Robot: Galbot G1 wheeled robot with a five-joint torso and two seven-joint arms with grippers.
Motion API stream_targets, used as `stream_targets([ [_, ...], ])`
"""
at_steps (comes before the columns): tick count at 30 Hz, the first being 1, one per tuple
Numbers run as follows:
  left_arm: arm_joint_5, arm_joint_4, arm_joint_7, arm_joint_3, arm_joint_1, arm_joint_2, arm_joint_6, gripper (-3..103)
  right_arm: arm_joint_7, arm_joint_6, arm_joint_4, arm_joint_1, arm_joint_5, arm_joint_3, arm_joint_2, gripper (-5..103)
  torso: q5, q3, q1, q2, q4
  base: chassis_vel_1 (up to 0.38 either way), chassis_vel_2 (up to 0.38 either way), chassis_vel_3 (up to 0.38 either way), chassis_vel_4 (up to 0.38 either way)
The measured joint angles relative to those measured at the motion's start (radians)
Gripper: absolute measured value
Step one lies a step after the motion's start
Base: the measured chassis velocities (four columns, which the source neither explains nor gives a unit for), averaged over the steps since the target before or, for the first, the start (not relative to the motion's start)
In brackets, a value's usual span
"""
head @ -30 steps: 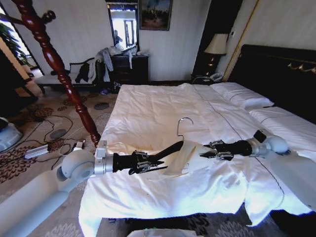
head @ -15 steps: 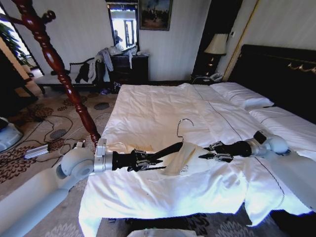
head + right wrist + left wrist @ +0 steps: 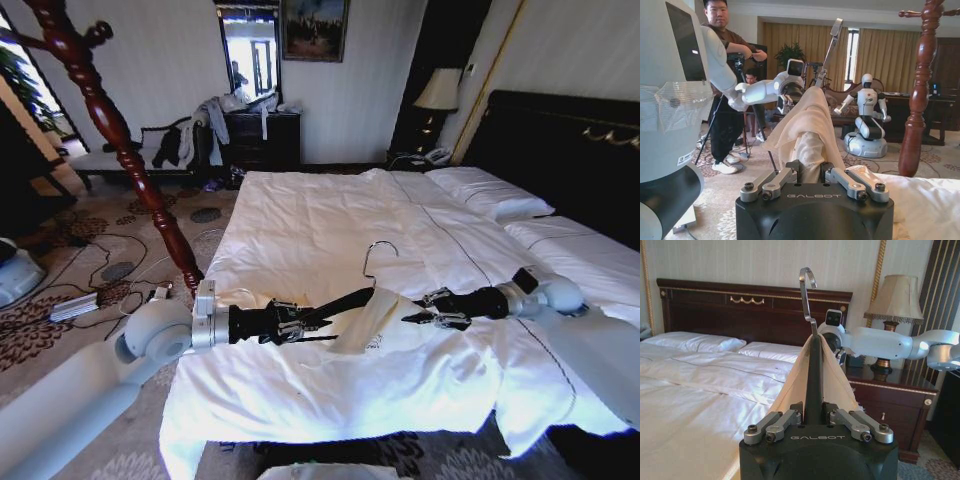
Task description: Pick up the clothes from the bed and hang them on the clothes hanger.
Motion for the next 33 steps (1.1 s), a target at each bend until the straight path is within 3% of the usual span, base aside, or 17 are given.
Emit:
stream_targets([
  [24, 0.01, -0.005, -0.019, -0.014, 0.023, 0.001, -0.022, 15, 0.0, 0.009, -0.007, -0.025, 0.014, 0.026, 0.005, 19, -0.0002, 0.0, 0.0, 0.0, -0.0001, 0.0, 0.0, 0.0, 0.0],
  [27, 0.01, -0.004, -0.034, -0.014, 0.024, 0.0, -0.024, 23, -0.001, 0.009, -0.003, -0.025, 0.015, 0.022, 0.006, 18, -0.0002, 0.0, 0.0, 0.0, 0.0, 0.0, 0.0, 0.0, 0.0],
  [30, 0.01, -0.004, -0.039, -0.014, 0.027, 0.0, -0.028, 39, -0.003, 0.009, -0.002, -0.025, 0.015, 0.021, 0.007, 16, -0.0002, 0.0, 0.0, 0.0, -0.0001, 0.0, 0.0, 0.0, 0.0],
  [33, 0.01, -0.002, -0.04, -0.013, 0.027, -0.001, -0.029, 44, -0.003, 0.009, -0.003, -0.025, 0.015, 0.021, 0.008, 16, -0.0002, 0.0, 0.0, 0.0, 0.0, 0.0, 0.0, 0.0, 0.0],
])
